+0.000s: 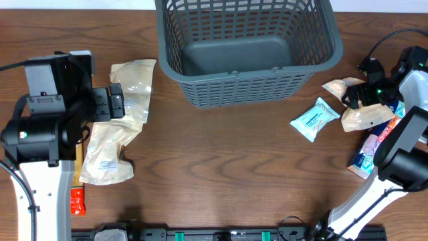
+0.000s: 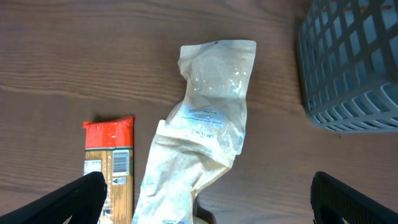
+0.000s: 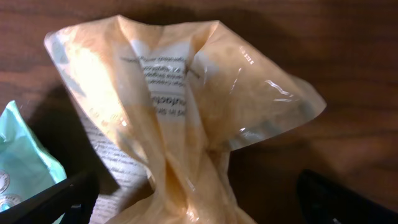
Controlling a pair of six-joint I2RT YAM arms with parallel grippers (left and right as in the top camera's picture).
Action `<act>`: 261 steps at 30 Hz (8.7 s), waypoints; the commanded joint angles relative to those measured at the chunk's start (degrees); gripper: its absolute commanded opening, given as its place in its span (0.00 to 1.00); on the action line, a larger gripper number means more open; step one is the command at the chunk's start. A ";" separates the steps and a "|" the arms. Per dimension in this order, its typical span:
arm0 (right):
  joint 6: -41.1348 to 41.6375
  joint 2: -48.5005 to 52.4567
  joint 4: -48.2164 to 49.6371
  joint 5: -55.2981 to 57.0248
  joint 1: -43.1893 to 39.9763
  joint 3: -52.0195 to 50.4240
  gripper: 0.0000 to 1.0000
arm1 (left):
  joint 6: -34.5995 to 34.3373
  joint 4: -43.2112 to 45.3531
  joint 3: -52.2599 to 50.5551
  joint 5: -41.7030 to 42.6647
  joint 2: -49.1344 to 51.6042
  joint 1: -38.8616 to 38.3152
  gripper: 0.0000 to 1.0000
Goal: Pack container
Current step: 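Grasp the beige crinkled pouch with the right gripper, then carry the beige pouch into the basket and open the right gripper, then move the right gripper to the blue tissue pack strip and grasp it, then lift the tissue pack strip into the basket and release it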
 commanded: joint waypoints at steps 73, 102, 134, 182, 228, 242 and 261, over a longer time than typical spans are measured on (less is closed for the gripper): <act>23.50 -32.09 13.70 -4.63 5.01 10.51 0.02 | 0.63 1.99 0.68 -0.72 0.50 -0.07 0.99; 38.01 -24.46 28.81 -10.56 35.54 10.49 0.01 | 0.83 0.63 0.68 -0.68 0.50 -0.07 0.99; 32.74 -17.29 4.72 3.80 37.92 10.38 0.50 | 2.16 -1.73 0.68 -0.68 0.50 -0.07 0.99; 56.96 -24.06 -39.63 30.84 9.64 28.94 0.84 | 3.39 -1.55 0.68 -0.68 0.50 -0.07 0.99; 33.88 -23.85 19.78 12.46 -10.45 -38.40 0.70 | 4.44 -4.33 0.50 -0.68 1.92 -0.07 0.99; 39.76 -24.00 19.39 9.51 -10.40 -37.83 0.01 | 4.44 -4.31 0.50 -0.68 1.92 -0.07 0.99; 40.11 -42.38 12.72 5.05 1.11 -7.04 0.01 | 4.44 -4.26 0.50 -0.68 1.92 -0.07 0.99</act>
